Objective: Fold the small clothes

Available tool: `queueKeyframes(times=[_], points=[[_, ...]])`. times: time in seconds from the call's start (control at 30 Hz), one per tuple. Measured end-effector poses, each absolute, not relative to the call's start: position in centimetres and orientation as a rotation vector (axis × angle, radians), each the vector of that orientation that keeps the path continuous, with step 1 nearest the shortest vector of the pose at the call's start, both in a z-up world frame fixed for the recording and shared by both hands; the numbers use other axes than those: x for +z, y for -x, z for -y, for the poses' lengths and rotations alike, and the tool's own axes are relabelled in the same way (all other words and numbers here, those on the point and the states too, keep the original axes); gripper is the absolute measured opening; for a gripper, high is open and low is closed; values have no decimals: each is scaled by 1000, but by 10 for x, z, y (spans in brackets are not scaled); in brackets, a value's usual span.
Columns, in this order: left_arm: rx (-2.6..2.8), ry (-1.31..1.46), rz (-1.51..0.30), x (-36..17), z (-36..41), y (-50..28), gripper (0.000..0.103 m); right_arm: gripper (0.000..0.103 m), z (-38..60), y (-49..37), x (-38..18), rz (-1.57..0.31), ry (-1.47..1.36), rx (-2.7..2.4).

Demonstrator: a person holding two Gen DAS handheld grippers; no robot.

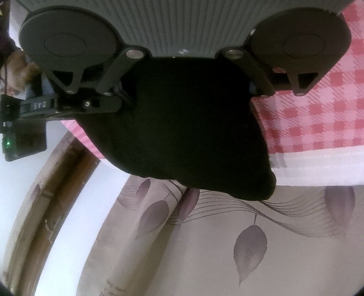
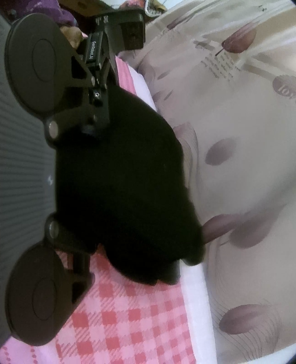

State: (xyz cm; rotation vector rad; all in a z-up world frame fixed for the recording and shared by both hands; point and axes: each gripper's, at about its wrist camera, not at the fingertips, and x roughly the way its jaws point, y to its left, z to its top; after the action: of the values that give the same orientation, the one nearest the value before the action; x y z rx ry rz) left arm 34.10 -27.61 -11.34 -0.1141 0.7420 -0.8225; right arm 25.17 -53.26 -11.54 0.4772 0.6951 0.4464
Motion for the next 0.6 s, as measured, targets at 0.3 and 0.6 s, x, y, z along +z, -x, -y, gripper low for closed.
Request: queueKeyframes(times=[0.3, 0.6], points=[[-779, 149, -720, -108, 275, -324, 51, 43, 522, -243, -109, -653, -482, 405], [-736, 162, -744, -99, 276, -317, 49, 38, 517, -231, -100, -611, -582, 378]])
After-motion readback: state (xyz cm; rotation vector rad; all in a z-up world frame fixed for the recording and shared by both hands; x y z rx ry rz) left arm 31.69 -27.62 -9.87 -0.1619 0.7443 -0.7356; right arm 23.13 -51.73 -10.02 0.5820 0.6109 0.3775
